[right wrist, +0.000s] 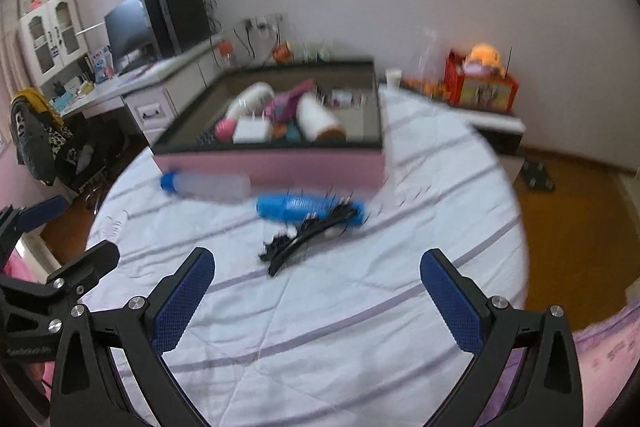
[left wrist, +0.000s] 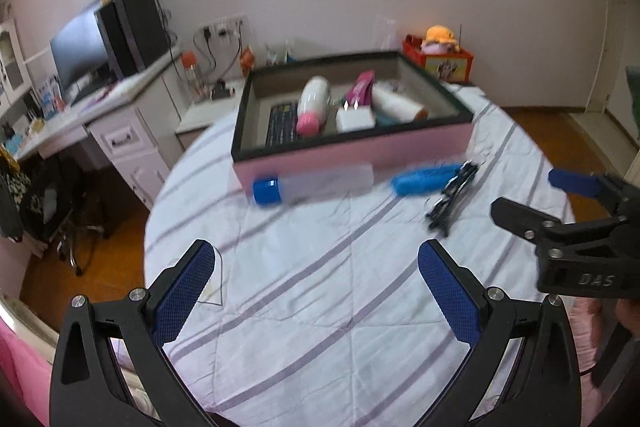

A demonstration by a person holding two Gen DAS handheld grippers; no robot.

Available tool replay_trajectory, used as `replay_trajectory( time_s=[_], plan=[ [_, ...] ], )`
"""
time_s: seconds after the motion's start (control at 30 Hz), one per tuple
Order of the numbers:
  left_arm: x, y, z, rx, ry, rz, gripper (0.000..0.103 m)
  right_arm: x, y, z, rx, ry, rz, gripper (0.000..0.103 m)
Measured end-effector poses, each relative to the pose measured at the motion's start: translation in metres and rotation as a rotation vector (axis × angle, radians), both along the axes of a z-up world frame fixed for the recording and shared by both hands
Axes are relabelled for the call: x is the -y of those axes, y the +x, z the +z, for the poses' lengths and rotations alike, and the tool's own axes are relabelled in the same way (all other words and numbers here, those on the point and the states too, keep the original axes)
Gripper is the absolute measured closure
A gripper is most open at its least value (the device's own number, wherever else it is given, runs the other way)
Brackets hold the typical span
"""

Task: Organize rigid objects
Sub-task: 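Move the right gripper to the black hair clip and grasp it, then carry the hair clip with the right gripper over the pink box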

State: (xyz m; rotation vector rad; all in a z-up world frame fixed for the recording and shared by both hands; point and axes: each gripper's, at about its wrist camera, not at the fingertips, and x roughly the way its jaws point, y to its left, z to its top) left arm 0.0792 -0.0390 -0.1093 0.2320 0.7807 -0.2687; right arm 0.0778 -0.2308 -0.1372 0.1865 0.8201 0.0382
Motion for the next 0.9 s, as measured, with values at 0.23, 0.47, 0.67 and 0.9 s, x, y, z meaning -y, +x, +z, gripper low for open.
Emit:
replay_trajectory(
  time_s=[0.23, 0.47, 0.67, 0.9],
  plan=[
    [-0.004, 0.024, -0.025, -0.058, -0.010, -0.001, 0.000, 0.001, 0.029, -0.033, -0.068, 0.080, -0.048, 0.000],
    [-0.010, 0.040, -0.040, -0.094, -0.036, -0.004, 0.000, 0.002, 0.049, -0.045, -0.114, 0.052, -0.067, 0.000],
    [-0.004, 0.048, -0.046, -0.110, -0.043, -0.020, 0.000, -0.001, 0.057, -0.045, -0.114, -0.027, -0.064, 0.027],
    [0.003, 0.047, -0.043, -0.107, -0.049, -0.047, 0.000, -0.002, 0.048, -0.039, -0.088, 0.034, 0.029, 0.082]
  ],
)
